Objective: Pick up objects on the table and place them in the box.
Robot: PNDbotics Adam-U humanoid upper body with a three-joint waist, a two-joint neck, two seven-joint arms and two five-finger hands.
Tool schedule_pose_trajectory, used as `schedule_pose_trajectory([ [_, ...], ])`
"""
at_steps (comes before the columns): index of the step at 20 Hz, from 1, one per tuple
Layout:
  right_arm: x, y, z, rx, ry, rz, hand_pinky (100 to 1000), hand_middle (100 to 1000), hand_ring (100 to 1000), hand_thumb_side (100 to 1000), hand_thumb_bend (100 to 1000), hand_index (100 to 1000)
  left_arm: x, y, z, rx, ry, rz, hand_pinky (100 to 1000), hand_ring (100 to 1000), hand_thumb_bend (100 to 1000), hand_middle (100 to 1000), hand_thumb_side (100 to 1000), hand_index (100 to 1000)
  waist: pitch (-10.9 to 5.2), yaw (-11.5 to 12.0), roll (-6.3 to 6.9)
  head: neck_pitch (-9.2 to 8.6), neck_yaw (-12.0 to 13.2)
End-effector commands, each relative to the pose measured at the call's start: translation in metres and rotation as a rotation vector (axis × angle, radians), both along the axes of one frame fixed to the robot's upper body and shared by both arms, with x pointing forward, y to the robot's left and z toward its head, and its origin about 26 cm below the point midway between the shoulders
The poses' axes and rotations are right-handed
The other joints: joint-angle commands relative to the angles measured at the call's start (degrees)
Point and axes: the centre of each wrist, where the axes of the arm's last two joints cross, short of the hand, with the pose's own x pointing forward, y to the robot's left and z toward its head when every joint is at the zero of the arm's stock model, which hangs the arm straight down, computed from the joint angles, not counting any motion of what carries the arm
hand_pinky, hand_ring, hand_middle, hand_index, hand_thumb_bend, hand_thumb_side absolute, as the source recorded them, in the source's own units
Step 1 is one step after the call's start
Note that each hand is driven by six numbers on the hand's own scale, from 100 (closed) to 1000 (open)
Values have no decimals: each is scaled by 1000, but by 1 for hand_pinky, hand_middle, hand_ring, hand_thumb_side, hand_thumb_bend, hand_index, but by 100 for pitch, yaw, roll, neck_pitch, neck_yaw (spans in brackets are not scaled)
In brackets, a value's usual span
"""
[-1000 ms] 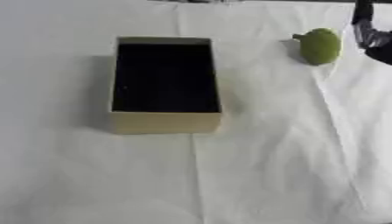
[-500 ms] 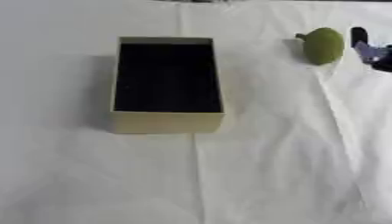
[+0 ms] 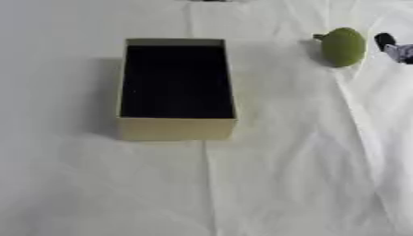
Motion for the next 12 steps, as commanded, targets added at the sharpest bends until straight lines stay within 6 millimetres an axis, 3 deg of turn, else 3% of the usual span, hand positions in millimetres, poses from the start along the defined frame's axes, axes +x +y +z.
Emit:
schedule_pose_trajectory([
  [1, -2, -6, 21, -51, 23, -34, 925, 914, 1000, 100, 260, 916, -3, 1, 12, 48, -24, -1, 627, 625, 455, 610, 435, 747, -103, 8, 2, -67, -26],
  [5, 3, -9, 24, -77, 75, -59, 926, 923, 1000, 100, 330, 920, -3, 1, 13, 50, -24, -3, 627, 625, 454, 611, 435, 747, -106, 23, -6, -119, -37],
  [12, 14, -15, 30, -94, 144, -85, 925, 911, 1000, 100, 334, 924, -3, 1, 12, 51, -23, -6, 627, 625, 454, 611, 435, 747, -111, 31, 10, -191, -61],
])
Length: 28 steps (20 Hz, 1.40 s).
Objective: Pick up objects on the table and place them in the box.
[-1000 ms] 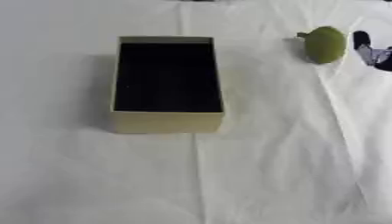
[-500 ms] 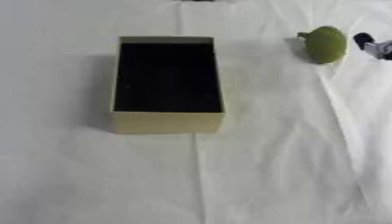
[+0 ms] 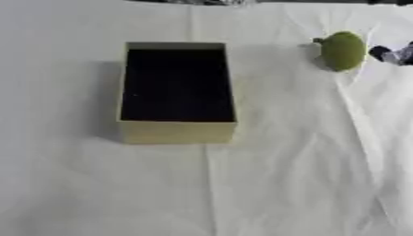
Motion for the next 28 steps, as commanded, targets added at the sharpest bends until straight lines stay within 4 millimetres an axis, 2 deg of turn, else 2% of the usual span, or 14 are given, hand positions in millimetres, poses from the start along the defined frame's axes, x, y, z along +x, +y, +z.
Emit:
schedule_pose_trajectory([
  [1, 0, -7, 15, -36, 5, -29, 926, 913, 1000, 100, 338, 923, -4, 2, 13, 47, -25, 0, 626, 625, 453, 611, 435, 748, -110, 5, 15, -96, -32],
  [12, 21, -13, 9, -37, 53, -54, 925, 921, 1000, 100, 349, 924, -3, 0, 12, 44, -24, -7, 626, 625, 453, 611, 436, 747, -82, 68, 19, -87, -60],
  [28, 49, -26, -13, -40, 103, -130, 922, 933, 1000, 100, 358, 928, -2, -1, 10, 36, -23, -16, 624, 624, 450, 611, 439, 747, -11, 166, 14, -96, -78],
])
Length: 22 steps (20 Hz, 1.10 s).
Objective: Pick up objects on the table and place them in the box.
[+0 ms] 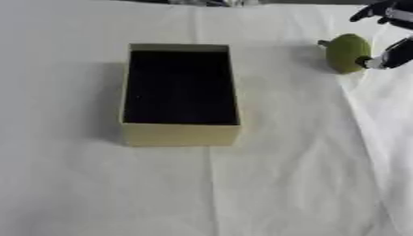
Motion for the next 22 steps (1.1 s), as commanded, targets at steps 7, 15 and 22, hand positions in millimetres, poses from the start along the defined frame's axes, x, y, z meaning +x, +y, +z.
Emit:
schedule_pose_trajectory([
  [7, 8, -12, 5, -36, -28, -54, 919, 939, 1000, 100, 358, 929, -2, 0, 9, 25, -25, -4, 624, 624, 448, 612, 441, 746, -56, 29, 32, -93, -14],
  [15, 16, -16, -5, -46, 2, -77, 916, 908, 1000, 100, 368, 927, -2, 0, 8, 21, -23, -7, 624, 624, 445, 612, 443, 746, -3, 42, 44, -97, -25],
  [22, 20, -16, -14, -58, 39, -67, 897, 828, 969, 100, 357, 905, -2, 0, 7, 19, -23, -8, 624, 624, 442, 613, 444, 746, 19, 46, 49, -98, -23],
])
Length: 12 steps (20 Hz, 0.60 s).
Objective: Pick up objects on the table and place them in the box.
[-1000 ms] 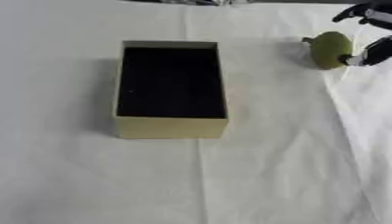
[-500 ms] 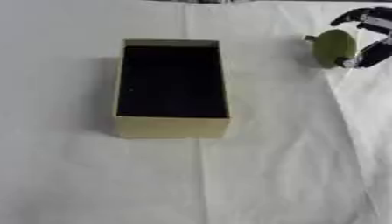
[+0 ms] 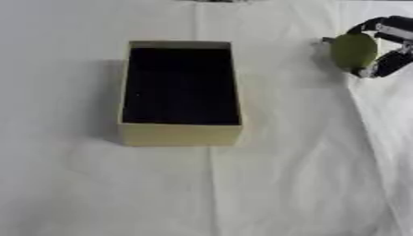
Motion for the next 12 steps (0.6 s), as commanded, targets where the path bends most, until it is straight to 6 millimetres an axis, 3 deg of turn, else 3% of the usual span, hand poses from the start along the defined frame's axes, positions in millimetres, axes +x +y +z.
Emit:
schedule_pose_trajectory([
  [1, -2, -8, 10, -27, -20, -16, 892, 819, 964, 100, 352, 899, -2, 1, 9, 25, -24, 1, 624, 624, 441, 613, 444, 746, -97, 6, 13, -49, -14],
  [8, 3, -4, 6, -115, -231, -70, 801, 737, 841, 100, 361, 798, -2, 1, 9, 21, -22, -1, 624, 624, 435, 613, 447, 745, -94, 21, 8, -69, -16],
  [9, 4, -1, 5, -129, -286, -74, 764, 678, 792, 100, 333, 751, -2, 1, 9, 21, -21, 0, 624, 624, 433, 613, 447, 745, -95, 22, 11, -70, -17],
  [12, 6, 6, 2, -147, -452, -59, 743, 623, 763, 100, 367, 712, -2, 0, 9, 19, -21, 0, 624, 624, 432, 614, 447, 745, -94, 23, 11, -69, -24],
])
